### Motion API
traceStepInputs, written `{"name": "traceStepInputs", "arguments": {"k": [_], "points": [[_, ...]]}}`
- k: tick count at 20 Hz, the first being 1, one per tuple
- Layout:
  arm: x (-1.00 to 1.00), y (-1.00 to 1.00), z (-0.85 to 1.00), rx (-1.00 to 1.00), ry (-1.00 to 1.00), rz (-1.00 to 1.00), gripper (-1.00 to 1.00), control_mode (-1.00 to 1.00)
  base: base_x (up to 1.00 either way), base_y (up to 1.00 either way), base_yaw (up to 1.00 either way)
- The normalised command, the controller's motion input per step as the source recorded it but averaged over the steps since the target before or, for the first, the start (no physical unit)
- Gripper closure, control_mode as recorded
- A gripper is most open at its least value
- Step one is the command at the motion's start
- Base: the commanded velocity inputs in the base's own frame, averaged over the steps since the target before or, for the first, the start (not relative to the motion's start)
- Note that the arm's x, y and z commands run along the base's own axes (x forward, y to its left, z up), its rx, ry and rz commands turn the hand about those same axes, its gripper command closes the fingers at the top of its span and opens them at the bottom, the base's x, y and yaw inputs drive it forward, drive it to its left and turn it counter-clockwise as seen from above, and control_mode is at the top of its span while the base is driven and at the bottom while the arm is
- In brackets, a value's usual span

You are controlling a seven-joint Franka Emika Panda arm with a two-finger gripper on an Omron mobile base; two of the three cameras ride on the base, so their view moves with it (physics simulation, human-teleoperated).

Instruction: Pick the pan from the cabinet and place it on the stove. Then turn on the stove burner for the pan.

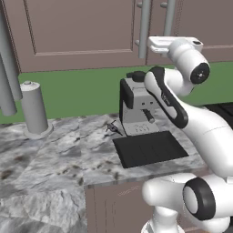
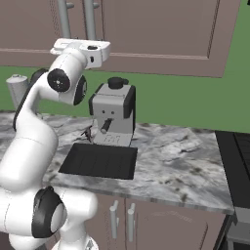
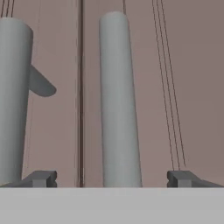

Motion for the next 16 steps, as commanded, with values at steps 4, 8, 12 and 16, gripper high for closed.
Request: {"name": "traceStepInputs", "arguments": {"k": [4,8,12,16], "points": [[0.23,0.00,0.00,0.00,-0.01,0.00,-1.00,-1.00,0.00,0.00,0.00],[0.23,0.00,0.00,0.00,0.00,0.00,-1.00,-1.00,0.00,0.00,0.00],[0.23,0.00,0.00,0.00,0.00,0.00,-1.00,-1.00,0.00,0.00,0.00],[0.18,0.00,0.00,0.00,0.00,0.00,1.00,-1.00,0.00,0.00,0.00]]}}
